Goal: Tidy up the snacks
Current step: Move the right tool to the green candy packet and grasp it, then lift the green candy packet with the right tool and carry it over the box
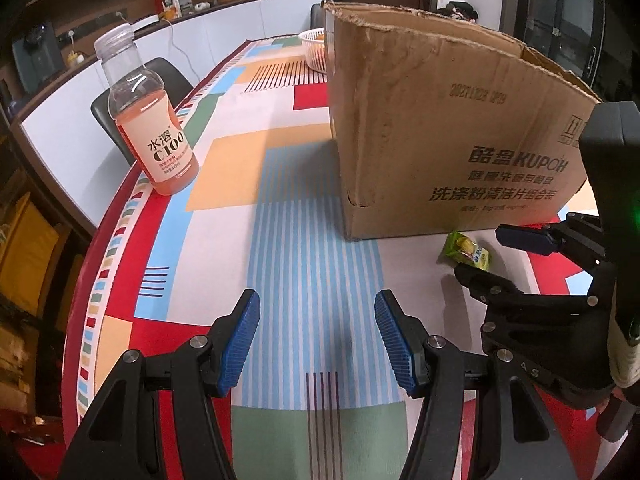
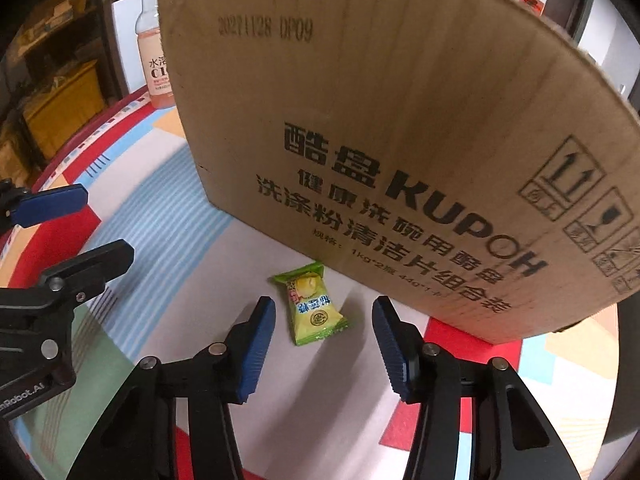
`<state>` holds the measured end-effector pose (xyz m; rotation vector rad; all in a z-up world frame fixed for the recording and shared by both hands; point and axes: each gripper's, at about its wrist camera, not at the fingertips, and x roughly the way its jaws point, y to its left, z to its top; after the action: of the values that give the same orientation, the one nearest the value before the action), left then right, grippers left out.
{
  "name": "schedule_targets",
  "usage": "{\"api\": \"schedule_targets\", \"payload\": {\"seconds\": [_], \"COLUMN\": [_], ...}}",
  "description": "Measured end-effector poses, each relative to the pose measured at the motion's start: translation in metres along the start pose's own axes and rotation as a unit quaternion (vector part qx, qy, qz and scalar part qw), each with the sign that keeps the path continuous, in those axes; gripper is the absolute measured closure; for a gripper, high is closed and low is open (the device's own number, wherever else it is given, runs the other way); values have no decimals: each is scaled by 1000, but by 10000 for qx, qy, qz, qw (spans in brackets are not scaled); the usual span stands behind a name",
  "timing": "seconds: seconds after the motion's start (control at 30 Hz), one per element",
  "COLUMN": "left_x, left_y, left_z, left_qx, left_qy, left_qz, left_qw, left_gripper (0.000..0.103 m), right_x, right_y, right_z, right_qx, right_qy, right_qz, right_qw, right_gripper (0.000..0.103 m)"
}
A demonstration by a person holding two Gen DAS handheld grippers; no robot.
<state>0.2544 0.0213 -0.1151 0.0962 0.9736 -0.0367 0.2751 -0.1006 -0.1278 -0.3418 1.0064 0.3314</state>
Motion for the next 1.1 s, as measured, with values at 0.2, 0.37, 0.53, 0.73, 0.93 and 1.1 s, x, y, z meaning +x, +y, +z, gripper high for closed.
{"api": "schedule_targets", "payload": {"seconds": [0.2,0.37,0.53,0.73,0.93,1.1], "left_x": [9,11,8,-5,-28,-51], "left_y": [1,2,2,-1,-7,-11], "left_z": [3,2,2,1,1,2], "left_qx": [-46,-78,-74,-46,18,79], "left_qy": [82,108,66,-56,-269,-527], "left_qz": [6,-9,-6,-26,-76,-131], "left_qw": [10000,9999,10000,10000,9996,9985], "left_gripper": [44,44,44,44,44,44], "right_x": [5,6,9,-4,-34,-64], "right_y": [1,3,9,3,-8,-16], "right_z": [2,6,10,3,-5,-16], "right_qx": [38,102,127,330,520,642], "right_qy": [46,102,97,-39,-303,-598], "right_qz": [85,274,313,341,256,175], "right_qw": [9999,9995,9994,9989,9979,9960], "right_gripper": [60,76,80,80,80,80]}}
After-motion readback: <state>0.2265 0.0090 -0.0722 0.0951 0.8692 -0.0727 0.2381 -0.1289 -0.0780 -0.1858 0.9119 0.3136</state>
